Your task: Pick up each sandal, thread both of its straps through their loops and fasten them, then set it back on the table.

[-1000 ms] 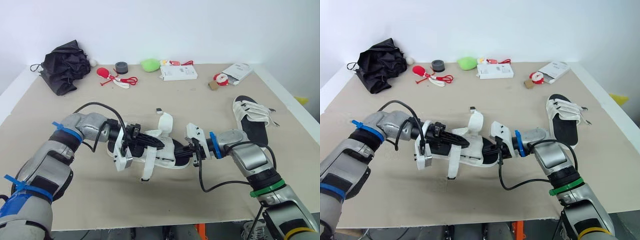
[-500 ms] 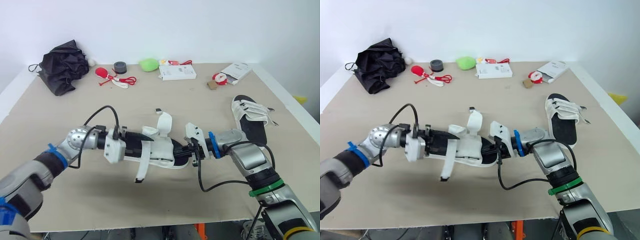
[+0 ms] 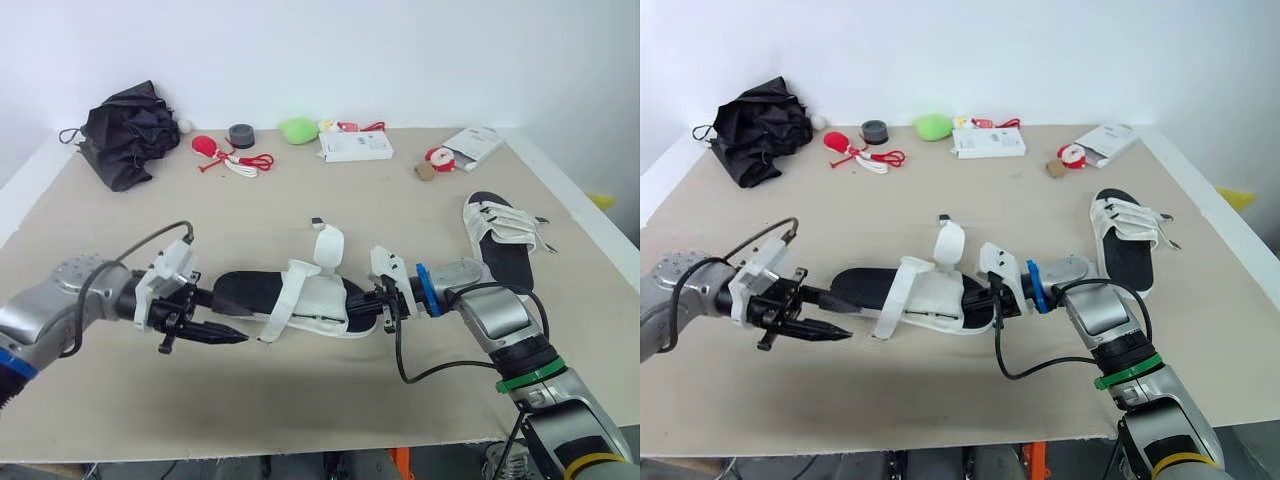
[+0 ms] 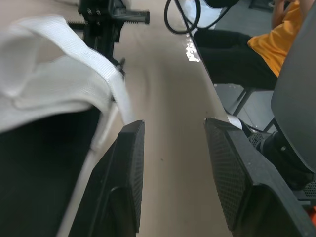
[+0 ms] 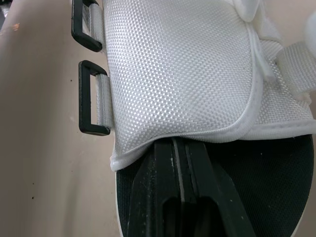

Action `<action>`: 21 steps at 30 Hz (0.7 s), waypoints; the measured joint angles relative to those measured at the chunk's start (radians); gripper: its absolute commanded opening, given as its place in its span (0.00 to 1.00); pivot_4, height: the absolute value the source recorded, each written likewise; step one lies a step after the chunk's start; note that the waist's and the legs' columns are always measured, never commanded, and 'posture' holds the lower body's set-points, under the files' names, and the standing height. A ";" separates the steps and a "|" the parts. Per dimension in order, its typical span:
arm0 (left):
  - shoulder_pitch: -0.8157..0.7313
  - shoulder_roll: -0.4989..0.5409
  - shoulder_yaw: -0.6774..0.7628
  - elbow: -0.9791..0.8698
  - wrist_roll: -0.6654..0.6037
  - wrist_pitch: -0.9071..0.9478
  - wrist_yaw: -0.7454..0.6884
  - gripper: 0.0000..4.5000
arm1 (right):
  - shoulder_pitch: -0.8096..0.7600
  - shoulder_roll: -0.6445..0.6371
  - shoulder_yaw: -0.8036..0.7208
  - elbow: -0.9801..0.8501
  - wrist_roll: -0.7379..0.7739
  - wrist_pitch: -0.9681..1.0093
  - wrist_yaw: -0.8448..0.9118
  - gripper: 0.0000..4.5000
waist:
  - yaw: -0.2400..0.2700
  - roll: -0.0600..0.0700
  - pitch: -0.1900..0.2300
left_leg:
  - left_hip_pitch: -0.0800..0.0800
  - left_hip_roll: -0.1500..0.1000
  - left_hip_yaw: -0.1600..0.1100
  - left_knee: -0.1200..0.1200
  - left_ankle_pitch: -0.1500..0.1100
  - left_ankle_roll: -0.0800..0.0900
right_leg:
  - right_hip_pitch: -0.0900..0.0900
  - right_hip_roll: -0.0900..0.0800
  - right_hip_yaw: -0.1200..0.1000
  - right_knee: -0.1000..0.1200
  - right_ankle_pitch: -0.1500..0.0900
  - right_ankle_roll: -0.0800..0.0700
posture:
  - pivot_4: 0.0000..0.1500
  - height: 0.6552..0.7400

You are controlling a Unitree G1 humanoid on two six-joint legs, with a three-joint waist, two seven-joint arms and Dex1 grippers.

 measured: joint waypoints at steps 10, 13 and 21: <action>0.073 -0.235 0.064 0.019 0.270 -0.047 0.071 0.43 | 0.004 0.003 -0.001 -0.013 0.000 0.007 -0.002 0.00 | 0.001 0.000 0.000 | 0.000 0.000 0.001 -0.002 0.000 -0.001 | 0.000 0.001 0.003 0.000 0.001 0.001 | 1.00 1.00; 0.063 -0.284 0.082 0.066 0.336 -0.066 0.081 0.43 | 0.008 0.002 -0.001 -0.020 0.000 0.011 -0.003 0.00 | 0.002 -0.001 0.000 | 0.000 0.001 0.000 -0.003 0.000 -0.001 | 0.000 0.001 0.003 0.000 0.001 0.001 | 1.00 1.00; 0.072 -0.268 0.190 0.069 0.275 0.102 -0.016 0.43 | 0.017 0.001 -0.004 -0.035 0.001 0.016 -0.006 0.00 | 0.000 -0.001 -0.001 | 0.000 0.001 0.000 -0.004 -0.001 -0.002 | -0.001 0.001 0.003 0.000 0.000 0.000 | 1.00 1.00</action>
